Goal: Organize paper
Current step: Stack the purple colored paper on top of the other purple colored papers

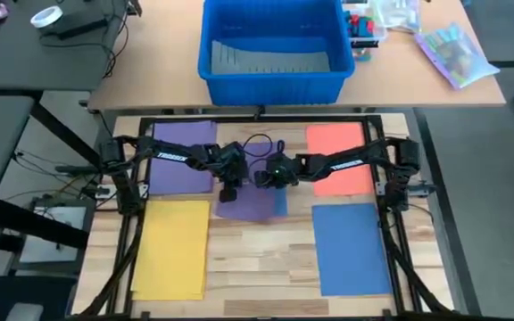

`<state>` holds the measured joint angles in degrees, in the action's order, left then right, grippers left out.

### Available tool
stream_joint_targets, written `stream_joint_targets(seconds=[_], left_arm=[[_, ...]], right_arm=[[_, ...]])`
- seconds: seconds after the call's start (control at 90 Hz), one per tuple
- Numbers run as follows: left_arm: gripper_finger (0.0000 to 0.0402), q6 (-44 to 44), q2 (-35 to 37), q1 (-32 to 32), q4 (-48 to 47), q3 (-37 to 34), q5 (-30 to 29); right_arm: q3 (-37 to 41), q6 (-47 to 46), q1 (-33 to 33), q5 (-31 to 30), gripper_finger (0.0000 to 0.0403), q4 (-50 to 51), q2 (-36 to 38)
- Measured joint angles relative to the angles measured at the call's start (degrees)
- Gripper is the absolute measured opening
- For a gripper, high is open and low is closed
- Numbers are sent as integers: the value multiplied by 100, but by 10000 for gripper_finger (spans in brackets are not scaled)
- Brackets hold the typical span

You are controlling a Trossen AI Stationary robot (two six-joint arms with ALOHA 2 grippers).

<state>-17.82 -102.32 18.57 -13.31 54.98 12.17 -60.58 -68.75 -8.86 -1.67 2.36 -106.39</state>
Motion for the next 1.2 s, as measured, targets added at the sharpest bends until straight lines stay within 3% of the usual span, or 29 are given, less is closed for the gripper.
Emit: stream_joint_targets(seconds=[0.622, 0.722, 0.878, 1.1, 1.2], left_arm=[[0, 4, -4, 20, 65, 0, -3], [0, 15, -4, 20, 66, 0, -3], [0, 29, 51, 20, -309, 194, -18], [0, -62, 365, 102, -1517, 982, -151], [0, -399, 668, 154, -2713, 1628, -977]], right_arm=[[-7, 530, -223, 35, 156, -110, -103], [-7, 629, -221, 41, 122, -107, -103], [-7, 1037, -220, 42, 16, -110, -103], [-11, 1269, -203, 105, 1, -57, 72], [-66, 1467, -206, 158, 0, 73, 302]])
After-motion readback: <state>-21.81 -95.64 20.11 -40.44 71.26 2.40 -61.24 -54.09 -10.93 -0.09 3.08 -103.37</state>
